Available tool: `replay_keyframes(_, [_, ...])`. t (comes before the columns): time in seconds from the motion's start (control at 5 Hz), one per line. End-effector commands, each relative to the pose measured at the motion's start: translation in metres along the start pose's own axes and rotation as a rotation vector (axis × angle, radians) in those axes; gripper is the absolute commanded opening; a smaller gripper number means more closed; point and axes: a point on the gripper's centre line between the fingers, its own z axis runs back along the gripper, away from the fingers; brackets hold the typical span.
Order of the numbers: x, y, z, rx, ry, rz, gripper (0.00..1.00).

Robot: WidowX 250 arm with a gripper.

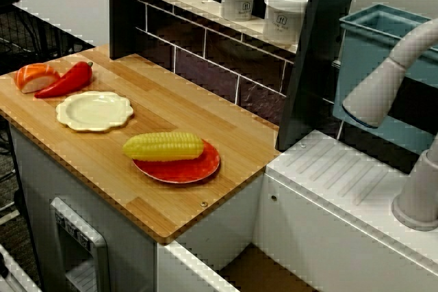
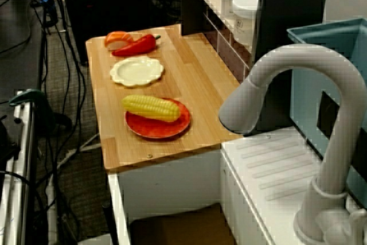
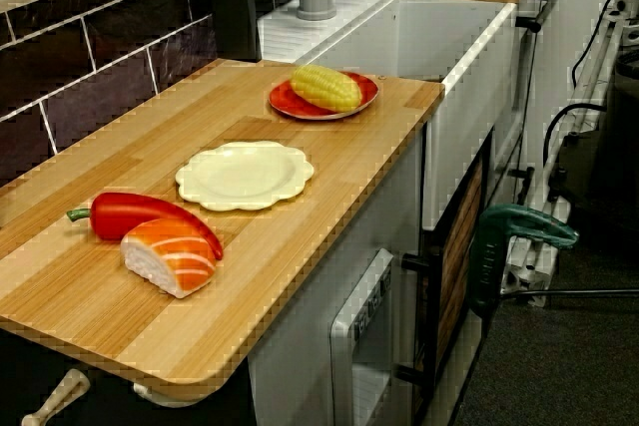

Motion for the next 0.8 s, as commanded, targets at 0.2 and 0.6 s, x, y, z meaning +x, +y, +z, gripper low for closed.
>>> replay_keyframes(0.2, [0.015,0.037,-0.02,0.051,-0.069,0.035,1.0])
replay_keyframes(0.6, [0.046,0.127,-0.068,0.143,-0.128,0.128,1.0])
